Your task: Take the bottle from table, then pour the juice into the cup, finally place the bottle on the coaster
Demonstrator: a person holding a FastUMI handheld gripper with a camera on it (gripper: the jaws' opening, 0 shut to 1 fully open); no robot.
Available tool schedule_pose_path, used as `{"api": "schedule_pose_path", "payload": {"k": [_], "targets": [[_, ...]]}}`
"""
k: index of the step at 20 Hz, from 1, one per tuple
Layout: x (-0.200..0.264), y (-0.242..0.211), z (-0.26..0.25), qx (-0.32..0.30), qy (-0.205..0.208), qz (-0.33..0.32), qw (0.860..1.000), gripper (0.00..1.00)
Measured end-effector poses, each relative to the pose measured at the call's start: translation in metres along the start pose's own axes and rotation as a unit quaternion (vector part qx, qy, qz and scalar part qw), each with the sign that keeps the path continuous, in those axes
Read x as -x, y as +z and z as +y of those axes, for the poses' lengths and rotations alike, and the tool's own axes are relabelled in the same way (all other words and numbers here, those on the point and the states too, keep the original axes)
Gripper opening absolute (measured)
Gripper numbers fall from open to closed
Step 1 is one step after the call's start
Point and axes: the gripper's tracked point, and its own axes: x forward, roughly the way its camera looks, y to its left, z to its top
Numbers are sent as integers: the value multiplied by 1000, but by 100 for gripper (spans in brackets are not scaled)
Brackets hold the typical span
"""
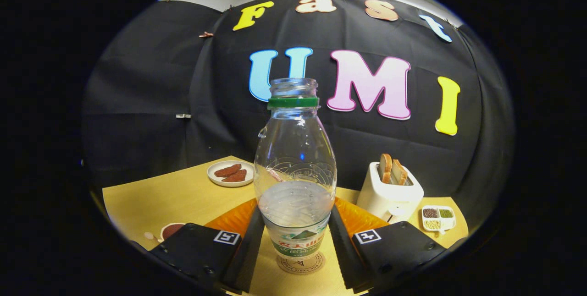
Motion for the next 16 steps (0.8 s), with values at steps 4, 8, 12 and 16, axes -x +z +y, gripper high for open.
{"api": "schedule_pose_path", "payload": {"k": [4, 8, 12, 16], "targets": [[-16, -20, -11, -44, 3, 22, 999, 77], [-28, -46, -24, -62, -7, 33, 997, 77], [-33, -67, -25, -66, -15, 50, 996, 78], [-39, -75, -22, -57, -12, 54, 997, 78]]}}
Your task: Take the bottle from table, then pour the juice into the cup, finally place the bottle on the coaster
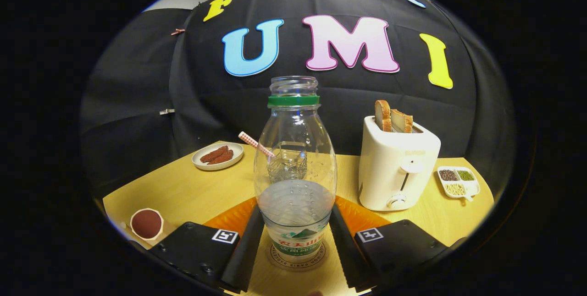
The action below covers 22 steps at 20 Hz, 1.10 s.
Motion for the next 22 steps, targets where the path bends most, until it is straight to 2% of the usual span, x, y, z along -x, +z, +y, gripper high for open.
{"api": "schedule_pose_path", "payload": {"k": [9, 10, 11, 13, 22], "targets": [[-3, -8, -2, -11, -8, 6, 1000, 80], [-3, -8, -1, -10, -7, 5, 1000, 82], [-3, -7, -1, -10, -6, 6, 1000, 90], [-1, -5, -1, -12, -7, 8, 1000, 97], [28, -9, 8, -3, -3, 18, 1000, 98]]}}
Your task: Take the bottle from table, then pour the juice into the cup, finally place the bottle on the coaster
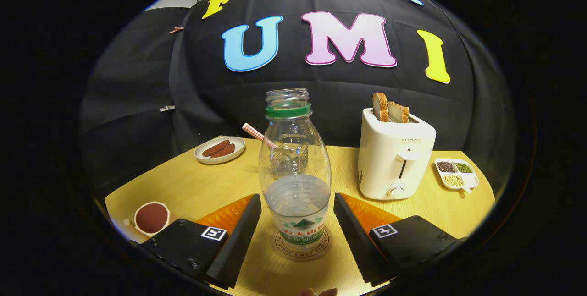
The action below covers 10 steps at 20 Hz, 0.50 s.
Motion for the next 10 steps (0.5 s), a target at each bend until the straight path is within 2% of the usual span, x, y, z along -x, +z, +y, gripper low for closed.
{"api": "schedule_pose_path", "payload": {"k": [6, 10], "targets": [[60, 24, 11, 34, -3, -14, 999, 98], [108, 64, 21, 40, -6, -33, 999, 98]]}}
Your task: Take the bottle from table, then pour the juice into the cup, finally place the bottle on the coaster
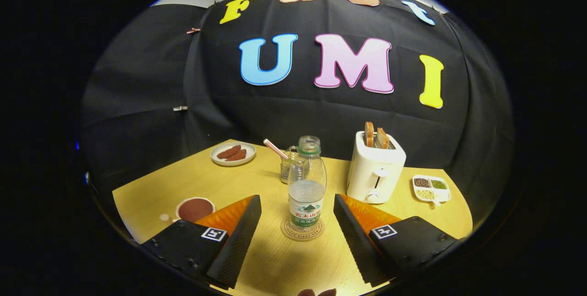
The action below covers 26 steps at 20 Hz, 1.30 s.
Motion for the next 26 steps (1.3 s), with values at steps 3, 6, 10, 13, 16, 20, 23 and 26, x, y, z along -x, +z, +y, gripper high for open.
{"api": "schedule_pose_path", "payload": {"k": [3, 6, 10, 13, 16, 20, 23, 26], "targets": [[30, 44, -6, 32, -16, -21, 999, 95], [62, 87, -10, 42, -22, -43, 998, 97], [101, 135, -18, 50, -39, -73, 995, 97], [126, 153, -15, 33, -42, -82, 995, 97], [146, 168, -17, 29, -51, -101, 993, 97], [163, 176, -28, 41, -72, -110, 990, 97], [168, 178, -35, 33, -82, -114, 989, 97], [168, 179, -40, 26, -86, -115, 989, 97]]}}
